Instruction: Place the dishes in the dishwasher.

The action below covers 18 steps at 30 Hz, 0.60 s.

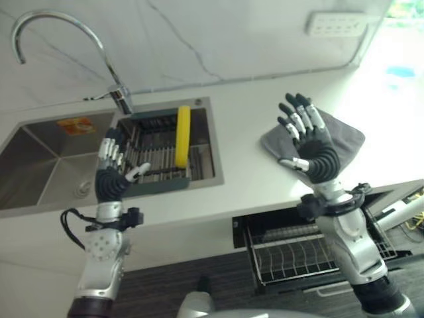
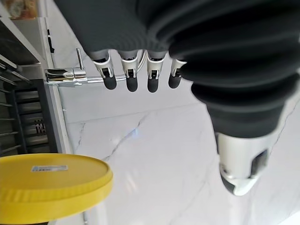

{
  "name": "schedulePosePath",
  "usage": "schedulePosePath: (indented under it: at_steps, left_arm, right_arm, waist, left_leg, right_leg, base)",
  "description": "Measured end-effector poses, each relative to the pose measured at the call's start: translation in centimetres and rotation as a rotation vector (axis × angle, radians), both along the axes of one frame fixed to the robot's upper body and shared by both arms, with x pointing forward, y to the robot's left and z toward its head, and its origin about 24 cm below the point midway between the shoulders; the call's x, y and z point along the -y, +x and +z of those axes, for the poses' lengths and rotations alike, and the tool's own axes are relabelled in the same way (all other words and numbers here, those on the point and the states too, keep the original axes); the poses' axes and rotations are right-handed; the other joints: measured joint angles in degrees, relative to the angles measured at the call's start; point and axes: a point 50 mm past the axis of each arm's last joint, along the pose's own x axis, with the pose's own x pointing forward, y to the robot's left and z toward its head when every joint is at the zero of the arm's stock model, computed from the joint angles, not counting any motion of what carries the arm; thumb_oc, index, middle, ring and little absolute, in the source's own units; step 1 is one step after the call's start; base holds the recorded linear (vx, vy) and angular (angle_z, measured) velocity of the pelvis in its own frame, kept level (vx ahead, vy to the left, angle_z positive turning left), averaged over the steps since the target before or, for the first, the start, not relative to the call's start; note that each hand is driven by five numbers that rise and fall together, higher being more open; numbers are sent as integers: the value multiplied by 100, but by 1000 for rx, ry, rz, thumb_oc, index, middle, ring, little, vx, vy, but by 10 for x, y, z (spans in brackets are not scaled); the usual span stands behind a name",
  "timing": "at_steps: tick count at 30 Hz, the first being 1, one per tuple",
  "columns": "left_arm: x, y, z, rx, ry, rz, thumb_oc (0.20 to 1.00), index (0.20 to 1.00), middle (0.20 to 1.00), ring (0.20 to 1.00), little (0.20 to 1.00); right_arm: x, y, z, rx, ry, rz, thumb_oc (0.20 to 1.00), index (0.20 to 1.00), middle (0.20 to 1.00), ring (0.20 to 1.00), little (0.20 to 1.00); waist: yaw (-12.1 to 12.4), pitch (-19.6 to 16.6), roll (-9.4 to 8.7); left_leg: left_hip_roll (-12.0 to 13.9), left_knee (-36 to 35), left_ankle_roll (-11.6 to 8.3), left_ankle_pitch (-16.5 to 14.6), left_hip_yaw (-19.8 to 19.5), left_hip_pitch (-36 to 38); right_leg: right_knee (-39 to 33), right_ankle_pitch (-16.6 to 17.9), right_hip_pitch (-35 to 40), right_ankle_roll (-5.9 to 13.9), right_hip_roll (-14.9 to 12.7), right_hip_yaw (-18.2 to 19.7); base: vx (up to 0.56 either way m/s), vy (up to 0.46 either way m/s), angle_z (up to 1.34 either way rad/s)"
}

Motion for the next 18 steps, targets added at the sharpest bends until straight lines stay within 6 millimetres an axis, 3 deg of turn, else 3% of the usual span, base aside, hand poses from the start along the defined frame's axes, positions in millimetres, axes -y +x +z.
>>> schedulePosePath:
  at_steps: [2,6,9,18]
  left_arm:
    - [-3,-3,1,-1,7,12,1000,1000,1000,1000,1000]
    - [-4,-5,-1,-12,6,22,1000,1000,1000,1000,1000]
    - [-5,-5,-4,-28,9,19,1000,1000,1000,1000,1000]
    - [-4,-7,-8,-73,42,-35,1000,1000,1000,1000,1000]
  right_arm:
    - [-1,1,1,1,2,4,1000,1000,1000,1000,1000]
    - [-4,7,8,12,3,-2,1000,1000,1000,1000,1000]
    - [-4,10,10,10,18,-18,1000,1000,1000,1000,1000]
    - [-13,28,-13,-160,21,-77,1000,1000,1000,1000,1000]
  waist:
    - [47,-2,-94]
    - [174,-3,-94]
    - [258,-3,-92]
    - [686,-5,-64]
  left_leg:
    - [-10,2,0,4,-151,5]
    - [-9,3,-19,17,-190,18]
    - [-12,2,-62,46,-313,12]
    - [-27,1,-71,111,-802,-183]
  right_leg:
    - [56,-3,-9,4,4,15]
    - [-39,-20,100,41,26,12]
    - [-40,-142,191,199,36,7]
    - [-41,-380,293,108,146,-171]
  base:
    - [2,39,19]
    - [6,11,5]
    - [15,20,19]
    - [30,23,24]
